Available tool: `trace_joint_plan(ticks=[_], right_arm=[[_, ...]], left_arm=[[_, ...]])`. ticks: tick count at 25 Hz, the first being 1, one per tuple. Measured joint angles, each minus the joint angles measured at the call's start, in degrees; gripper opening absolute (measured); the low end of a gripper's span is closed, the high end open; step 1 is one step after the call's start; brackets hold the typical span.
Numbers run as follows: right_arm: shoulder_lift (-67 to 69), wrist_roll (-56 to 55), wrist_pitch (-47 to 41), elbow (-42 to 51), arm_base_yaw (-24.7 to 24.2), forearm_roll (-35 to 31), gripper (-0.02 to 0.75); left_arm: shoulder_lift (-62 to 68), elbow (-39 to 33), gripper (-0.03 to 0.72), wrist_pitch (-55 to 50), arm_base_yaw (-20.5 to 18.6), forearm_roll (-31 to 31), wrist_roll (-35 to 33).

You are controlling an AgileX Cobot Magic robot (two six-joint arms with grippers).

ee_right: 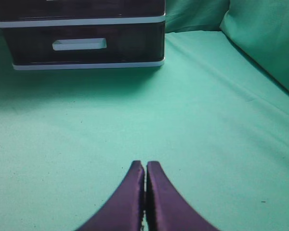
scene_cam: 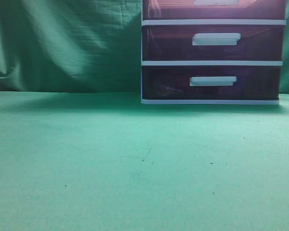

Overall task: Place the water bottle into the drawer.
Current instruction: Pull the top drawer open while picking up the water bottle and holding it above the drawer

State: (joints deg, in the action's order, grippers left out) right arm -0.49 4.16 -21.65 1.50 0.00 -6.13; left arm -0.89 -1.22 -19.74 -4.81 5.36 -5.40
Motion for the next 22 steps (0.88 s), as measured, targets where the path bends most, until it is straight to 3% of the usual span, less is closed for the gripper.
trace_joint_plan(ticks=[22], right_arm=[[0.0, 0.0, 0.0, 0.0, 0.0, 0.0, 0.0]], left_arm=[[0.0, 0.0, 0.0, 0.0, 0.0, -0.21, 0.0]])
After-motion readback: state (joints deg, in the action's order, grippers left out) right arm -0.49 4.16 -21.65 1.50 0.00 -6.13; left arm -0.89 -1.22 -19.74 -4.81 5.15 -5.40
